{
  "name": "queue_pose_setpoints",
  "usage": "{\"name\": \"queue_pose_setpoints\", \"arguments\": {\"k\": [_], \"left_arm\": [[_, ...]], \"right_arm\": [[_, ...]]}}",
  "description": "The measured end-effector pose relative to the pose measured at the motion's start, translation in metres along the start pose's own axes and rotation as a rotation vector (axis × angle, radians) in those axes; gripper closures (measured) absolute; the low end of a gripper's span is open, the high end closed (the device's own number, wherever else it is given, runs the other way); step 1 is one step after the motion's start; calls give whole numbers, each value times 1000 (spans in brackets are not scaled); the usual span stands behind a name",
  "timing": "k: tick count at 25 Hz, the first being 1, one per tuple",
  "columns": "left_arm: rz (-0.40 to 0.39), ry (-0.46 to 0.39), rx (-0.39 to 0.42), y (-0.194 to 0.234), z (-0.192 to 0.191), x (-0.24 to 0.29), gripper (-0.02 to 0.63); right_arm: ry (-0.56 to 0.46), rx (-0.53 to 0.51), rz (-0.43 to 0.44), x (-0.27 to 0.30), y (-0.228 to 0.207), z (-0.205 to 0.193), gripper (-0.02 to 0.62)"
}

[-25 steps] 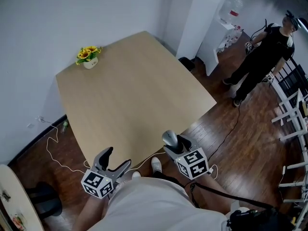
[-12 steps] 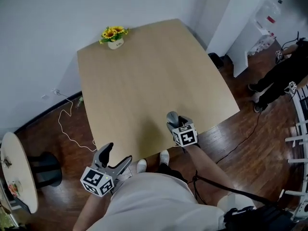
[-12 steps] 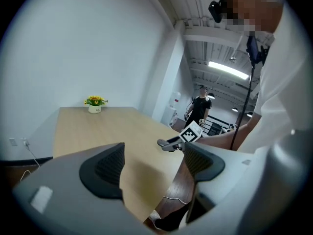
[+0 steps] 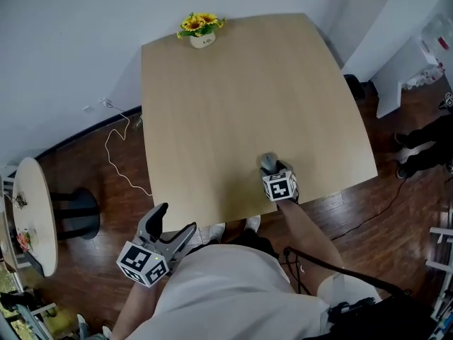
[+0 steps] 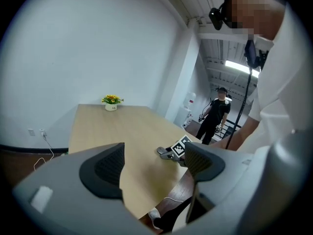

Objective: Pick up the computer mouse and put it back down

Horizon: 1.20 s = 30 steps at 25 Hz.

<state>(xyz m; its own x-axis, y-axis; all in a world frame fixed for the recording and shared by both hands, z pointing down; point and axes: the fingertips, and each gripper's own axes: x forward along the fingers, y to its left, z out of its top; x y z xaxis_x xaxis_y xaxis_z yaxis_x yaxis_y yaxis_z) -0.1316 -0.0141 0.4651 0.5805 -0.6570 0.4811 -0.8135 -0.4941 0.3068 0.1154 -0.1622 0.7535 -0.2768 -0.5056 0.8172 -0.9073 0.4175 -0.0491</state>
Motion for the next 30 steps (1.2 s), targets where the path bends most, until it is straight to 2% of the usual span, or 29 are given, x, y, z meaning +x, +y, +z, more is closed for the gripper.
{"name": "queue_pose_setpoints", "arguments": {"k": [5,11,16,22,30], "left_arm": [[9,-11,-2,0,2,5,247],[-31,-23,25,-6,7,13,247],[-88,-34,59,-7,10,21,247],[-183,-48,89,-9,16,28,247],[-313,-36,145,-17,15,34,247]], "right_arm": [[-7,-13,14,3,3,2,290],[-27,19,15,-18,0,6,256],[-97,42,27,-82,7,28,251],[-195,45,63,-181,38,50,225],[-283,84,-8,-294,69,44,221]]}}
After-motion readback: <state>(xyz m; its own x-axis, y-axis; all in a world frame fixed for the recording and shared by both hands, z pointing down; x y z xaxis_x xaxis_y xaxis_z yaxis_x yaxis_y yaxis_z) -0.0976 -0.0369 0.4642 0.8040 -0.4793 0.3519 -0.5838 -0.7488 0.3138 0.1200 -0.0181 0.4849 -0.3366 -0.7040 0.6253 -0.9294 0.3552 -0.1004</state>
